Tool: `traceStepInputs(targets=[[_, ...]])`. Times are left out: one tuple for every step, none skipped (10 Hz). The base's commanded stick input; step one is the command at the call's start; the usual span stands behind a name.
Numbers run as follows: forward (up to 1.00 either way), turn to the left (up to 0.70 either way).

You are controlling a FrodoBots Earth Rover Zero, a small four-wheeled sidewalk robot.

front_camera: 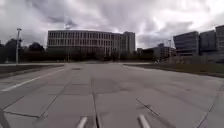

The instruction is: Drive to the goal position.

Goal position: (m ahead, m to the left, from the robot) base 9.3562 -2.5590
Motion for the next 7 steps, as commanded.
traceStepInputs(targets=[[0.70,0.01],[0.70,0.01],[0.70,0.01],[0.70,0.01],[0.70,0.01],[0.70,0.01],[0.70,0.01]])
